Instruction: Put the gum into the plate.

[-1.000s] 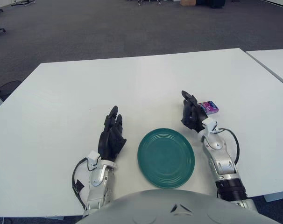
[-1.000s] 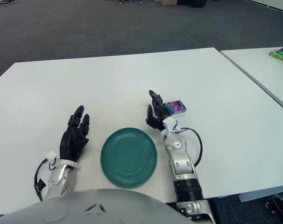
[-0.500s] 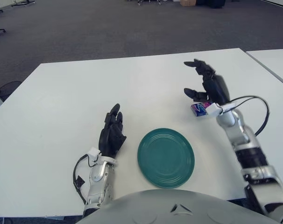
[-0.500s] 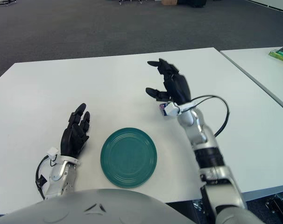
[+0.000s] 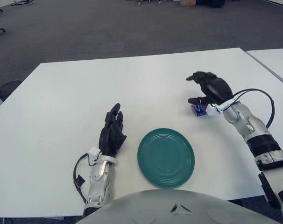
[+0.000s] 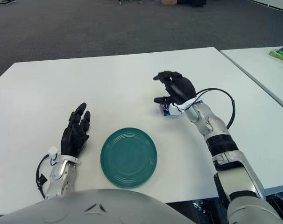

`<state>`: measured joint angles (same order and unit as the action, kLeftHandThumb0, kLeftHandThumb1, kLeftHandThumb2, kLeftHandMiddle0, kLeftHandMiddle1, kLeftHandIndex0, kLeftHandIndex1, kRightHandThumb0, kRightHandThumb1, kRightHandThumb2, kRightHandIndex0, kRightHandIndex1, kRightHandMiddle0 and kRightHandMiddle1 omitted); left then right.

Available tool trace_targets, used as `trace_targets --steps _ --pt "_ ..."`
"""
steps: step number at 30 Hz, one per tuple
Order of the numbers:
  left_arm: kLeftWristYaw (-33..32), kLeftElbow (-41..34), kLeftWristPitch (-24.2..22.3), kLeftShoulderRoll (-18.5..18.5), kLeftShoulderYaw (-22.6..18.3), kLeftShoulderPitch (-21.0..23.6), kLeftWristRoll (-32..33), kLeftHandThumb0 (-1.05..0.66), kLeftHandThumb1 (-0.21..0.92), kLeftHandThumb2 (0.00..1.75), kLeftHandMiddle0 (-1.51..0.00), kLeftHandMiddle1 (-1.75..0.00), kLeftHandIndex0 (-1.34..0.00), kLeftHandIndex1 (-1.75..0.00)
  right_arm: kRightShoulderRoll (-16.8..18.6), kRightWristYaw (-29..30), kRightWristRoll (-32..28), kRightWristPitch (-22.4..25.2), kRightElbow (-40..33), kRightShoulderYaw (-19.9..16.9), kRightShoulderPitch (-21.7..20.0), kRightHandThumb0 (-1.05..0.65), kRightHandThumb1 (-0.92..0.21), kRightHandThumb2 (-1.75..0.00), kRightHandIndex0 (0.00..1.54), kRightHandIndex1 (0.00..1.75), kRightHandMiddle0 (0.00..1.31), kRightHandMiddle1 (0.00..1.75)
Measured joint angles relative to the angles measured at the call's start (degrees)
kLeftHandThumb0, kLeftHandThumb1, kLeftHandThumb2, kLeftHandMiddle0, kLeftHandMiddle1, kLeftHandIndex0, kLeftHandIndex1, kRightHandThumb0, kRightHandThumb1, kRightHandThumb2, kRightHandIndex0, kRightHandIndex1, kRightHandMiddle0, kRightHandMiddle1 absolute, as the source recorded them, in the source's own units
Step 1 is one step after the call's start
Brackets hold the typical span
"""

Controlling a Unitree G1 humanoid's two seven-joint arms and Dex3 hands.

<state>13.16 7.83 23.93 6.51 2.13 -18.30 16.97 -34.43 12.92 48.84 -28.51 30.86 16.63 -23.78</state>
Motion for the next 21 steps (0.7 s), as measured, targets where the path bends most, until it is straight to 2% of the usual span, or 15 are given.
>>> trace_targets --steps 5,10,15,21 --pt "0.34 0.01 0.03 -0.02 -0.07 -0.02 0.17 -1.05 0.92 1.02 -0.15 0.00 0.00 -0.57 -2.06 -1.61 0.34 -0.59 3.15 2.45 -0.63 -0.81 -0.92 -0.55 0.25 0.00 0.00 0.61" --pt "0.49 0.00 -0.05 -0.02 -0.06 -0.03 0.27 -1.05 0.92 1.01 -0.15 0.00 0.00 -0.56 -3.08 -2.28 0.37 -0.81 5.11 4.30 -0.83 -0.82 -0.92 -0.56 0.24 0.00 0.00 0.55" --pt "0.77 0.07 -0.14 0.00 -0.16 0.03 0.84 -1.05 0.92 1.01 -0.14 0.00 0.00 -0.54 -3.18 -1.89 0.39 -1.15 6.66 5.99 -0.47 -0.86 -0.92 -0.61 0.23 0.00 0.00 0.49" --pt "0.89 0.19 -0.17 0.00 -0.17 0.05 0.88 -1.05 0.92 0.99 -0.14 0.00 0.00 -0.54 -2.19 0.87 0.96 -2.50 12.70 9.29 0.17 -0.90 -0.92 -0.69 0.24 0.00 0.00 0.46"
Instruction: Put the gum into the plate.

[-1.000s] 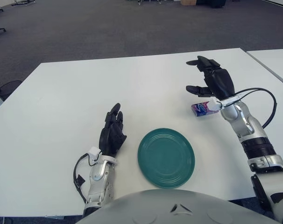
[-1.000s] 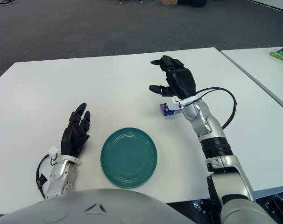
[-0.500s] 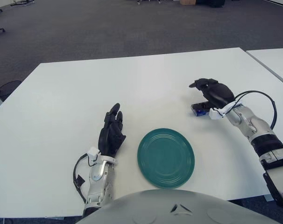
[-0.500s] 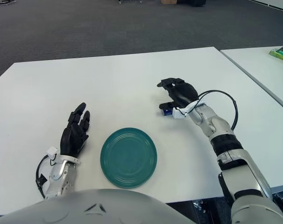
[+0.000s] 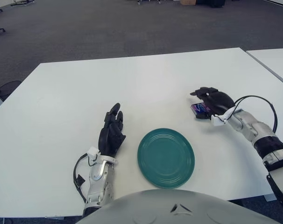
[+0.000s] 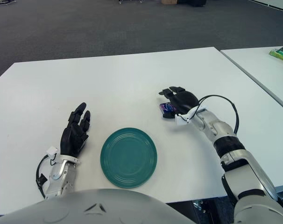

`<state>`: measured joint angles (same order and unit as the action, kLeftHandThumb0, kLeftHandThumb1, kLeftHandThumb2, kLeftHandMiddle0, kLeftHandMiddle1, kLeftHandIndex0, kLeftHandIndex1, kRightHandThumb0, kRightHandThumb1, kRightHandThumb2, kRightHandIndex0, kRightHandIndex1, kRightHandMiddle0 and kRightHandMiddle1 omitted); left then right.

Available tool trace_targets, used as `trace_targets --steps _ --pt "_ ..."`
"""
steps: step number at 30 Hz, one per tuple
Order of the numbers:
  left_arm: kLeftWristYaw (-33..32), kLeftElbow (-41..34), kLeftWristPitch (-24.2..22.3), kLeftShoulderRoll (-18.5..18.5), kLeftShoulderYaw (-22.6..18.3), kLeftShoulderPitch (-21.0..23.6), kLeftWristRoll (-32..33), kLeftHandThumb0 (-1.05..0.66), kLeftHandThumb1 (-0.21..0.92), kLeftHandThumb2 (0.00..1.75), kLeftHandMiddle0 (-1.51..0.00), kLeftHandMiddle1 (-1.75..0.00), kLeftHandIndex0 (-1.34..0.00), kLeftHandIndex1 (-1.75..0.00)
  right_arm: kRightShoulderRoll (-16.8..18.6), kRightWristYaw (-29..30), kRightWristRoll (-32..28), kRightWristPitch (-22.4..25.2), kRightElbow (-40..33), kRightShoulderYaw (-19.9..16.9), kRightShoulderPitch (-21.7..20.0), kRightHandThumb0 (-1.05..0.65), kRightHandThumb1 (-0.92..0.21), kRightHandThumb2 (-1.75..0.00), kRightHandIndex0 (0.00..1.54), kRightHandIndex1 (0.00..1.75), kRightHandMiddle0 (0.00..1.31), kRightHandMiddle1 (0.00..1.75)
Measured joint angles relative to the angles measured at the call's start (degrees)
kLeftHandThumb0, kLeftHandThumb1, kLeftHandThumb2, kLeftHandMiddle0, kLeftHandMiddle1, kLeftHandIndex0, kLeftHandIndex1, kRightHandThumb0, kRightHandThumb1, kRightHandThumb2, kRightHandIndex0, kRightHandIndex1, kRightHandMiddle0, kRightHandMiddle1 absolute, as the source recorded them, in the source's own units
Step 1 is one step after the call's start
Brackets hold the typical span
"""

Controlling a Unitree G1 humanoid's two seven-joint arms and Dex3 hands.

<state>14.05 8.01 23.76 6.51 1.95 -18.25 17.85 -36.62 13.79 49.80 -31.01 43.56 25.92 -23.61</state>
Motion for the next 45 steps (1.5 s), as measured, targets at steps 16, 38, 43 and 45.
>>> trace_targets --steps 16,38,43,45 --pt "0.53 0.30 0.04 0.01 0.15 0.12 -0.05 -1.05 0.92 0.96 -0.17 -0.01 0.00 -0.63 2.62 10.02 1.43 -1.01 20.25 8.33 -9.57 -0.94 -0.92 -0.83 0.24 0.01 0.00 0.44" --pt "-0.84 -0.60 0.49 -0.01 0.95 -0.82 -1.44 -1.05 0.92 0.99 -0.17 0.00 0.00 -0.54 2.11 16.83 1.79 -2.05 24.64 16.42 -13.13 -0.53 -0.92 -0.70 0.81 1.74 0.56 1.74" --pt "-1.06 -1.03 0.42 0.00 1.11 -1.25 -1.33 -1.05 0.92 0.99 -0.18 -0.01 0.00 -0.54 2.11 17.83 1.50 -2.09 25.20 16.47 -13.11 -0.49 -0.92 -0.70 0.84 1.74 0.58 1.75" --pt "-1.13 -1.13 0.40 0.00 1.14 -1.38 -1.33 -1.05 0.92 0.99 -0.18 -0.01 0.00 -0.54 1.98 18.09 1.50 -2.08 25.43 16.58 -13.11 -0.48 -0.92 -0.71 0.84 1.75 0.59 1.75"
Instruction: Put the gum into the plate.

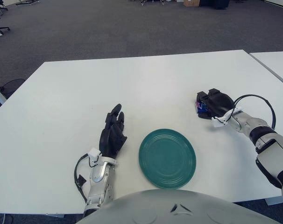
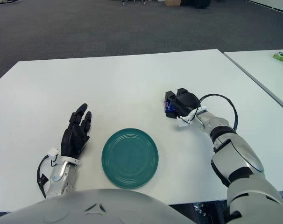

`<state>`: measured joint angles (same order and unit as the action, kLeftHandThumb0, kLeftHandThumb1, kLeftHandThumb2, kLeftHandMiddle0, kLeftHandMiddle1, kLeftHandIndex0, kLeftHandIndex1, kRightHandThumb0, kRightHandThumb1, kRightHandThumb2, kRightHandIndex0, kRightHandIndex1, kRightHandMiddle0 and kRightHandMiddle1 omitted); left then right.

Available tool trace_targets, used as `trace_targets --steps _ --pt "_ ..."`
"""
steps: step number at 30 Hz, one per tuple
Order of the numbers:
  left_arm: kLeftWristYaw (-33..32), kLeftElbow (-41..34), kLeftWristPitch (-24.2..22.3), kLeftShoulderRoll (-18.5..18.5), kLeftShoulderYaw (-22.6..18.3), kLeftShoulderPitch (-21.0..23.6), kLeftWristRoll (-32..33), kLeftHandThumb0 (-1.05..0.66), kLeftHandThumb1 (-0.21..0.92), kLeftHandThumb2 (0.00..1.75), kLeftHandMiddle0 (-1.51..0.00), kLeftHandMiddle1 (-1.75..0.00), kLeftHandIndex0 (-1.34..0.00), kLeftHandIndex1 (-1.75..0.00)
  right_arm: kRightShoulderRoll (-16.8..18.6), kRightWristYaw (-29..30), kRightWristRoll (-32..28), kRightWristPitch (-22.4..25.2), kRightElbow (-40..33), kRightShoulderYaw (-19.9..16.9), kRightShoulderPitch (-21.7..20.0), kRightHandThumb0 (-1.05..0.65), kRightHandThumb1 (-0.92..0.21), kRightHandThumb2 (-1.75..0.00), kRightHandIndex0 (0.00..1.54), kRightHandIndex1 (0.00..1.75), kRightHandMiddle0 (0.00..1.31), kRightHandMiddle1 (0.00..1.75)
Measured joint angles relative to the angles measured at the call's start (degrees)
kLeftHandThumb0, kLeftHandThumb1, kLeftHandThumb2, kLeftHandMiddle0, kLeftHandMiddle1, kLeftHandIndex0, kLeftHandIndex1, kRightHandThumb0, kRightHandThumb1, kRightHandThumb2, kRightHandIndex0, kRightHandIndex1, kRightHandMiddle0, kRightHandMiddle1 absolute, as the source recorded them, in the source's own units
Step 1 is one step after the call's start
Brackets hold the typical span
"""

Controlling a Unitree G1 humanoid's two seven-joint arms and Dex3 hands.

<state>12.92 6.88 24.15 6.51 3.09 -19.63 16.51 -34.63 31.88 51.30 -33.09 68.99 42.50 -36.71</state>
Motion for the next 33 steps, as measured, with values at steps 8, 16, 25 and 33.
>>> trace_targets --steps 8,16,25,33 --pt "-0.54 -0.67 -0.13 0.06 -0.05 -0.71 -0.08 -1.05 0.92 0.98 -0.18 0.00 0.00 -0.56 -2.61 -1.60 -0.04 -2.60 -3.30 0.60 -0.47 -0.40 -0.78 -0.76 0.81 1.75 0.39 1.75" --pt "-1.08 -1.50 -0.41 0.10 0.03 -1.20 -0.99 -1.04 0.92 0.99 -0.16 0.00 0.00 -0.54 -3.18 -10.43 -6.06 -7.23 -7.92 -5.67 -1.16 -0.39 -0.66 -0.88 0.85 1.75 0.37 1.75" --pt "-1.02 -2.33 -0.29 0.09 0.07 -0.86 0.31 -1.04 0.92 0.97 -0.16 0.00 0.00 -0.62 -2.97 -10.76 -11.17 -5.93 -28.04 -14.53 2.21 -0.41 -0.56 -1.01 0.99 1.75 0.43 1.75" --pt "-1.03 -2.34 -0.38 0.08 0.28 -0.79 0.88 -1.05 0.92 0.94 -0.16 0.00 0.00 -0.60 -2.30 -15.09 -12.55 -6.06 -47.93 -16.41 8.66 -0.43 -0.50 -1.08 1.11 1.75 0.47 1.75"
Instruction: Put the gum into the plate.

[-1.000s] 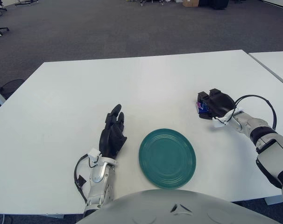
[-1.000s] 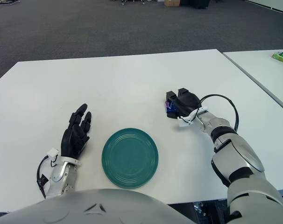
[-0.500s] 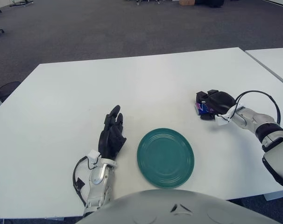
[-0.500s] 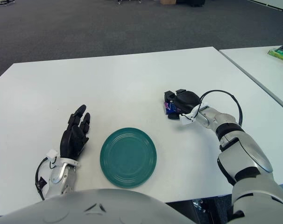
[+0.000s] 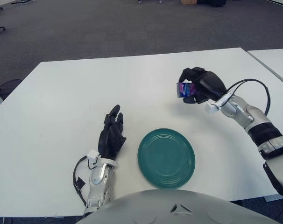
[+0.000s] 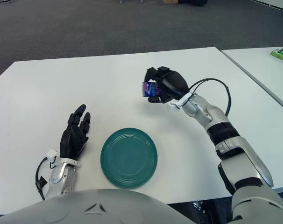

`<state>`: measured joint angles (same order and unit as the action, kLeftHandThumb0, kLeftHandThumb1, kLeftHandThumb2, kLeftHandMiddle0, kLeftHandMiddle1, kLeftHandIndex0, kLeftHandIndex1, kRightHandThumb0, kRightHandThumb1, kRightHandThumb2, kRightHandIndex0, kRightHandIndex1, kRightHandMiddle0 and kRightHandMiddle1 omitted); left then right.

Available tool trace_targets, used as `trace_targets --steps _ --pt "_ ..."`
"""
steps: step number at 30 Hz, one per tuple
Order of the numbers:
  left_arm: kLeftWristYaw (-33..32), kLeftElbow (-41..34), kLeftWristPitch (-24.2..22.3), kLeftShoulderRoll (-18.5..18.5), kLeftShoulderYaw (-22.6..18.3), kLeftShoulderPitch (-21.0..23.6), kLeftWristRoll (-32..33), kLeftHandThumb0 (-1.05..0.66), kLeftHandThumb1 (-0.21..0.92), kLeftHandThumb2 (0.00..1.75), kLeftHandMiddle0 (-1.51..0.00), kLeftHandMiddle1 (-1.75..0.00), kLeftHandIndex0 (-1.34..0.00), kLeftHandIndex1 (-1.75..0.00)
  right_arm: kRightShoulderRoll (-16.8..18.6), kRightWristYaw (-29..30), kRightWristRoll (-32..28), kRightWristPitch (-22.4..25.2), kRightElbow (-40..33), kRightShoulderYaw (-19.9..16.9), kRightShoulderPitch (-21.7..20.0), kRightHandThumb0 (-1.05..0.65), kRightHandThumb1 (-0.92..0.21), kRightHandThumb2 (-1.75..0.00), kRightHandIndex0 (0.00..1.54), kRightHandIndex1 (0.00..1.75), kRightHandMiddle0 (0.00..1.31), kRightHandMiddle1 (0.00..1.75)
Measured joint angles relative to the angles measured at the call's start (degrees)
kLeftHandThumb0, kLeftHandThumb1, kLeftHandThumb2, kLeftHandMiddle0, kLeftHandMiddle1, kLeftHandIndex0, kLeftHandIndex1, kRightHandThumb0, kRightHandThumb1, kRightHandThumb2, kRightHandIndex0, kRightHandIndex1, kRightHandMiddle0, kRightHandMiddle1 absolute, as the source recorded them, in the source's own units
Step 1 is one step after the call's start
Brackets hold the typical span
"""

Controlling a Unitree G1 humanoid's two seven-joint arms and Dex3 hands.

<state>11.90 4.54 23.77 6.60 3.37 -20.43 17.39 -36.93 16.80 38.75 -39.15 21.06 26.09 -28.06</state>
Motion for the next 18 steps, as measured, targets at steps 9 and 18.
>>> trace_targets --steps 9,18 --pt "-0.82 0.43 -0.89 0.02 0.07 -0.34 -1.61 -0.99 0.92 0.97 -0.17 -0.01 0.00 -0.49 -0.86 -9.85 1.17 -2.80 -20.24 -0.23 8.40 -0.43 -0.48 -1.11 1.14 1.75 0.49 1.75" --pt "-4.47 -0.11 -1.17 0.03 0.58 -0.45 -5.63 -0.89 0.92 1.02 -0.19 -0.01 0.00 -0.44 -0.44 -17.47 4.18 -5.19 -26.34 0.31 12.05 -0.43 -0.50 -1.09 1.12 1.75 0.48 1.75"
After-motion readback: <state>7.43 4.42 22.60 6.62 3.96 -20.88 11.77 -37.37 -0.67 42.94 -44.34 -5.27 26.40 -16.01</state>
